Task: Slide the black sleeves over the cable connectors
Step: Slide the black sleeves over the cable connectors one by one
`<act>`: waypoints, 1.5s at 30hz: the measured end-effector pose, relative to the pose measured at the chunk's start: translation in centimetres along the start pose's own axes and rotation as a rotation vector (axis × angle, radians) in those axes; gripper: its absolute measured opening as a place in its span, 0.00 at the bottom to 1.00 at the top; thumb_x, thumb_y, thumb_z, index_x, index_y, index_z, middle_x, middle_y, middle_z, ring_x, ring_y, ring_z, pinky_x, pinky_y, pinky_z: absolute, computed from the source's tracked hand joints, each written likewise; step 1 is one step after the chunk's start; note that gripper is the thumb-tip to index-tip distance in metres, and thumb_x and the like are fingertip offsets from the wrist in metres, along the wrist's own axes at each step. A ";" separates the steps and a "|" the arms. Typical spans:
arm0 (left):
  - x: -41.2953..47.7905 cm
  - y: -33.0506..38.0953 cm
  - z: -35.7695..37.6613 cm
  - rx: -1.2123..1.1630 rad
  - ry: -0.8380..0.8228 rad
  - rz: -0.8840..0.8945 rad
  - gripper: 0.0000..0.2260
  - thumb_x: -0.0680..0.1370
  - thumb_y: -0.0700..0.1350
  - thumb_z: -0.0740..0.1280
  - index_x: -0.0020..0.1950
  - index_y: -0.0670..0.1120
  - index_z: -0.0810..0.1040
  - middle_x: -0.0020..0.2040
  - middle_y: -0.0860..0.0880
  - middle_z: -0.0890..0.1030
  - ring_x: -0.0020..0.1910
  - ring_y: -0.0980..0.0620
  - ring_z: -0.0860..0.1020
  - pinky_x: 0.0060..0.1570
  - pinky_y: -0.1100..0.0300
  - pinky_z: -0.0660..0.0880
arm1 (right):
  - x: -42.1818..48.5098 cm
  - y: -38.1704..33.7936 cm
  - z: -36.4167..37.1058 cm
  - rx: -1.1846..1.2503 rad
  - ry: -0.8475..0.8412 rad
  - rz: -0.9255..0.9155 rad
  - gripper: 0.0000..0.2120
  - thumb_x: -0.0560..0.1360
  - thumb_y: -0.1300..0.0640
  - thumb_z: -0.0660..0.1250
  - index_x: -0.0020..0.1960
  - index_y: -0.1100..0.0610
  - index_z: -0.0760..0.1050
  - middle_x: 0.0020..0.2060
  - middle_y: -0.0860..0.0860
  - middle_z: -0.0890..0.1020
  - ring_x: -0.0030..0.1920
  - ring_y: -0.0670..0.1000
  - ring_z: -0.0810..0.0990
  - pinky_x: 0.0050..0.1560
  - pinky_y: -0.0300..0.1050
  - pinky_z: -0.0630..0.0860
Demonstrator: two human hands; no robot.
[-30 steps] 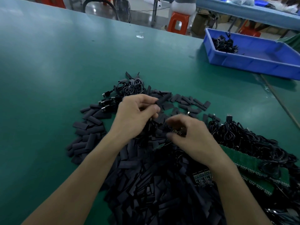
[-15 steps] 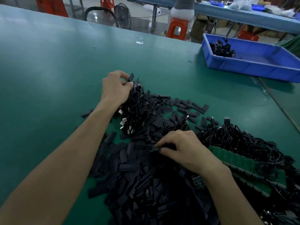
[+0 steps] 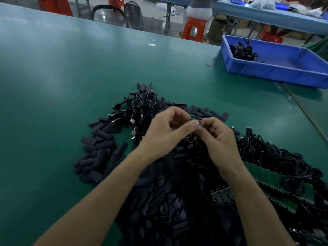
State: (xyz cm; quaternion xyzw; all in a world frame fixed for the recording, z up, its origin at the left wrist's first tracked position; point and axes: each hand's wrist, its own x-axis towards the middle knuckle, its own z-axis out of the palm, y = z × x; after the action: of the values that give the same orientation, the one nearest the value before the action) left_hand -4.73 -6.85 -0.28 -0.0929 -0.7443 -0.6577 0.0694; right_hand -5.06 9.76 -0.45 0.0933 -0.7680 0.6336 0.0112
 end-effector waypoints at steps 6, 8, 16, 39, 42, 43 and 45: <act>-0.3 -0.5 0.7 -0.275 -0.063 -0.160 0.07 0.73 0.49 0.74 0.42 0.47 0.78 0.34 0.55 0.77 0.34 0.55 0.72 0.38 0.61 0.72 | -0.2 0.3 -0.5 0.152 -0.067 0.072 0.04 0.72 0.48 0.72 0.43 0.47 0.81 0.39 0.48 0.81 0.41 0.46 0.76 0.43 0.37 0.77; -0.4 -0.8 0.8 -0.344 -0.071 -0.176 0.08 0.70 0.50 0.74 0.40 0.47 0.79 0.34 0.54 0.76 0.33 0.56 0.72 0.37 0.63 0.73 | -0.2 0.4 -0.3 0.188 -0.092 0.078 0.03 0.74 0.49 0.72 0.43 0.47 0.81 0.39 0.49 0.80 0.41 0.47 0.76 0.44 0.38 0.77; -0.3 -2.1 1.0 -0.555 -0.082 -0.225 0.04 0.71 0.46 0.72 0.36 0.50 0.84 0.33 0.53 0.79 0.31 0.59 0.75 0.35 0.67 0.75 | 0.1 0.6 0.0 0.346 -0.187 0.148 0.11 0.76 0.52 0.70 0.50 0.59 0.81 0.44 0.56 0.84 0.45 0.52 0.82 0.48 0.43 0.82; 0.6 0.9 -0.7 -0.910 0.099 -0.065 0.10 0.82 0.47 0.61 0.43 0.46 0.75 0.33 0.50 0.80 0.31 0.54 0.78 0.43 0.53 0.82 | 1.7 -2.4 -2.0 0.220 0.304 0.006 0.07 0.79 0.60 0.68 0.43 0.51 0.77 0.34 0.43 0.78 0.32 0.39 0.73 0.37 0.32 0.72; 0.7 1.7 -2.2 -0.638 0.215 0.131 0.08 0.84 0.46 0.60 0.46 0.49 0.72 0.29 0.54 0.72 0.25 0.57 0.67 0.28 0.64 0.72 | 2.0 -2.6 -2.2 0.137 0.511 -0.123 0.07 0.80 0.61 0.67 0.45 0.51 0.75 0.37 0.48 0.77 0.30 0.41 0.75 0.34 0.34 0.73; 0.8 2.0 -2.7 -0.538 0.232 0.170 0.08 0.83 0.46 0.60 0.45 0.51 0.75 0.29 0.55 0.70 0.25 0.58 0.64 0.25 0.66 0.67 | 1.9 -2.5 -2.2 0.100 0.518 -0.169 0.08 0.80 0.62 0.67 0.45 0.51 0.75 0.37 0.49 0.78 0.30 0.42 0.77 0.34 0.34 0.74; 0.7 2.5 -3.4 -0.327 0.223 0.205 0.10 0.82 0.46 0.62 0.44 0.54 0.79 0.28 0.57 0.68 0.25 0.58 0.62 0.24 0.68 0.61 | 1.5 -2.4 -1.8 -0.039 0.423 -0.233 0.09 0.79 0.62 0.69 0.45 0.49 0.76 0.38 0.46 0.81 0.33 0.44 0.82 0.36 0.34 0.77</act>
State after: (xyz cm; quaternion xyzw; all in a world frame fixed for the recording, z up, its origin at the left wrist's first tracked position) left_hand -4.93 -9.87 2.68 -0.1048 -0.6023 -0.7653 0.2016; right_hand -6.32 10.88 2.42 0.0460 -0.7446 0.6186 0.2466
